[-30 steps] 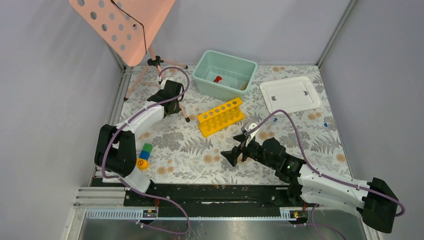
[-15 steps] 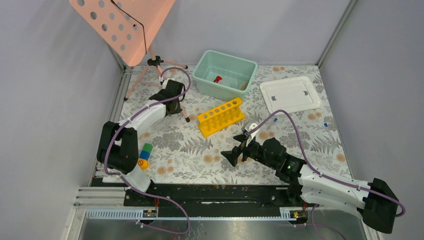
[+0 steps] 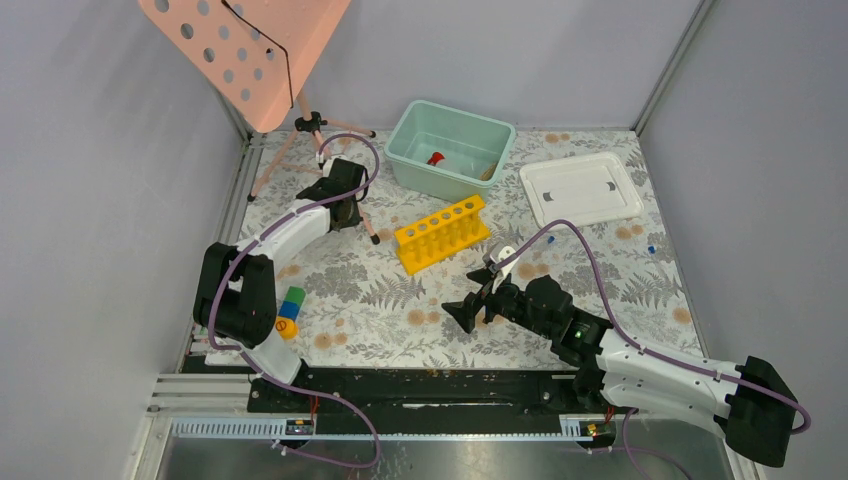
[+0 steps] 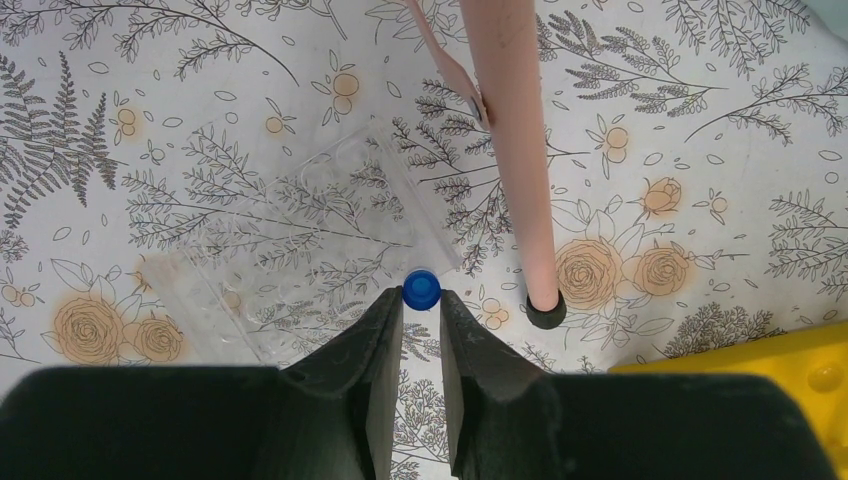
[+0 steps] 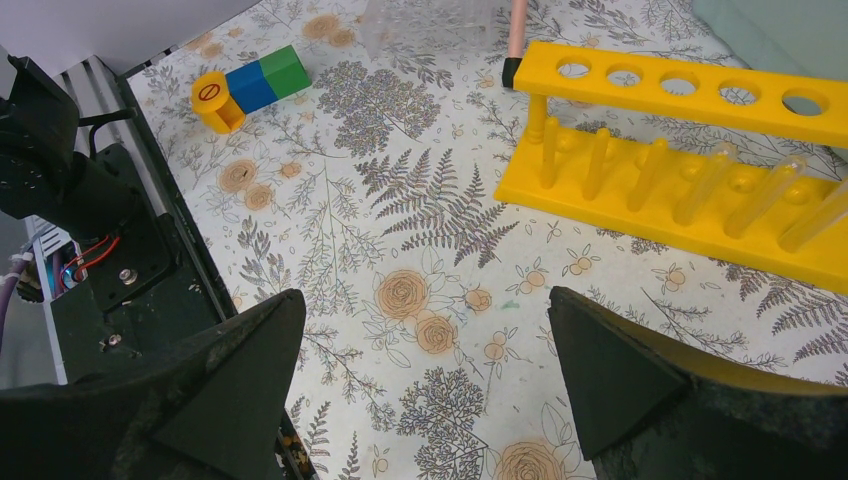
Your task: Organize the chemistry lab equipment
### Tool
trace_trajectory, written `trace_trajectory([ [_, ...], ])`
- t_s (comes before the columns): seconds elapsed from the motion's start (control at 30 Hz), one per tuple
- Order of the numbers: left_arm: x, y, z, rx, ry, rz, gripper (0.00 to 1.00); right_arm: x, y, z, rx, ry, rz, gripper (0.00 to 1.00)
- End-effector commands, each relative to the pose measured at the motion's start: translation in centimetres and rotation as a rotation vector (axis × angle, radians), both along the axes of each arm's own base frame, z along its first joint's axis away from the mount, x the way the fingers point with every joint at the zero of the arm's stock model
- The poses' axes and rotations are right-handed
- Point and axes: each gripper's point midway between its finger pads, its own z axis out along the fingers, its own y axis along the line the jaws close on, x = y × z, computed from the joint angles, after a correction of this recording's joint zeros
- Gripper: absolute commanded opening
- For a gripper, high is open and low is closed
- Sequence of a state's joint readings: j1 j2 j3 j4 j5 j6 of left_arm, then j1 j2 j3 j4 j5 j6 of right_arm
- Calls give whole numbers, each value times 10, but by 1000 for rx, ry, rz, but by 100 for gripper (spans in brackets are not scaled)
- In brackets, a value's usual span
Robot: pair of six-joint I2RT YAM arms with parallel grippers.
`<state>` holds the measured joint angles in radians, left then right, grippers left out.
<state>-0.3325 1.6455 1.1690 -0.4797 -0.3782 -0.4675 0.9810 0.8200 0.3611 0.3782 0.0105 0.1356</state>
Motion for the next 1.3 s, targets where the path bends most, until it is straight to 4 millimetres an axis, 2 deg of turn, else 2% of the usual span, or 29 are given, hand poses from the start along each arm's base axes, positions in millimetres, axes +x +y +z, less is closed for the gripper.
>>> trace_trajectory([
  [0.0, 10, -2, 17, -23, -48, 4, 20, 3, 2, 14, 31, -25, -10, 99],
  [0.7, 7, 0, 20, -36, -54, 20, 23, 3, 3, 13, 21, -20, -8, 99],
  [0.87, 6, 1, 25, -37, -58, 24, 29, 3, 2, 12, 17, -17, -11, 99],
  [1.0, 0, 2, 36, -43, -64, 30, 40, 9, -3, 11, 5, -14, -57, 99],
  [1.13, -10, 1, 57, -77, -91, 26, 46, 23, -22, 5, -61, 45, -198, 99],
  [1.27, -25, -8, 76, -148, -112, -23, 47, 30, -68, -3, -189, 182, -453, 99],
])
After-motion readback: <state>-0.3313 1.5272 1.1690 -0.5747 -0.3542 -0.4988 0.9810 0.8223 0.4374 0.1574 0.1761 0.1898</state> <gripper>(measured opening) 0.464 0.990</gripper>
